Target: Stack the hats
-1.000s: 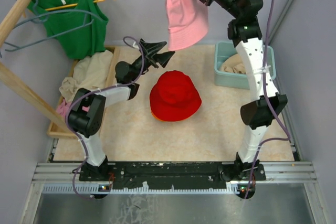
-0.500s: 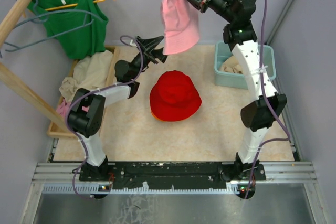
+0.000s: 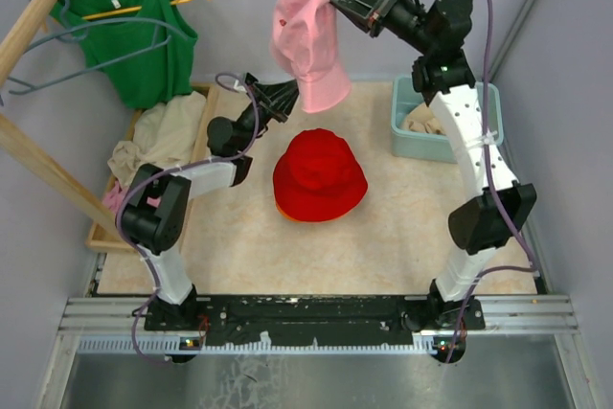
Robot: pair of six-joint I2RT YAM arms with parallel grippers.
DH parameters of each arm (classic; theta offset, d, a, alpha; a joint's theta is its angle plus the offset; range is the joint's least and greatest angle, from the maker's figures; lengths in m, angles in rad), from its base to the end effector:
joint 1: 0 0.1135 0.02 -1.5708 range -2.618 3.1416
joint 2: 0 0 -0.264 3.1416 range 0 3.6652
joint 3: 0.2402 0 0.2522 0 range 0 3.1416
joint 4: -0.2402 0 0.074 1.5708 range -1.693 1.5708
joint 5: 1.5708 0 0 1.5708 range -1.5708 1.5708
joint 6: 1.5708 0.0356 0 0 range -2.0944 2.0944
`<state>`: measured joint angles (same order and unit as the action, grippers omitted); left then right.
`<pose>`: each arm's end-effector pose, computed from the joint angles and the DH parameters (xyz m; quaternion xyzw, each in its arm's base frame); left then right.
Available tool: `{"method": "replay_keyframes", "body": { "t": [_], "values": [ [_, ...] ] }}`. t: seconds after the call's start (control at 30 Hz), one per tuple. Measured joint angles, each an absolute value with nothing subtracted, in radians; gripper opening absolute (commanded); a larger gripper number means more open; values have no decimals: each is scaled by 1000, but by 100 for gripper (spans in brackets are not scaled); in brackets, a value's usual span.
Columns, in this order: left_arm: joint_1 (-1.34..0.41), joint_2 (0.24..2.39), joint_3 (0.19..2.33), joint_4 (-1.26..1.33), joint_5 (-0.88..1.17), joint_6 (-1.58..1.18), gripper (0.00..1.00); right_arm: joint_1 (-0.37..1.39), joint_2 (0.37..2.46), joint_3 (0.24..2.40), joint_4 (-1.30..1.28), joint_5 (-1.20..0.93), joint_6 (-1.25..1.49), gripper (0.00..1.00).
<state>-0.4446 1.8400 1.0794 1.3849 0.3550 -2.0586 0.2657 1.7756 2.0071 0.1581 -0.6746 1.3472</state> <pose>0.3523 -0.1816 0.3054 -0.2153 0.4238 -0.8571 0.1985 0.3729 0.1245 0.5252 0.0348 0.5920 0.6933 0.4094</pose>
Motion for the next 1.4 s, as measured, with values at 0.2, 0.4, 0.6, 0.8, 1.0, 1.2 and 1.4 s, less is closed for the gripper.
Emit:
{"method": "replay_keyframes", "body": {
  "t": [0.2, 0.4, 0.6, 0.8, 1.0, 1.2, 1.4],
  "values": [
    [-401, 1776, 982, 1382, 377, -2059, 5, 246, 1668, 1921, 102, -678, 1279, 0],
    [-384, 1730, 947, 1383, 414, -2059, 3, 214, 1538, 1806, 34, -682, 1188, 0],
    [-384, 1697, 865, 1385, 469, -2058, 2, 198, 1409, 1617, -17, -682, 1102, 0],
    [-378, 1675, 727, 1407, 531, -2053, 1, 187, 1319, 1431, -60, -679, 1027, 0],
    [-363, 1666, 621, 1427, 583, -2040, 0, 182, 1288, 1360, -120, -676, 968, 0],
    [-338, 1635, 563, 1440, 636, -2016, 0, 180, 1260, 1339, -140, -676, 936, 0],
    [-287, 1606, 513, 1453, 692, -1995, 0, 180, 1221, 1259, -143, -683, 921, 0]
  ]
}}
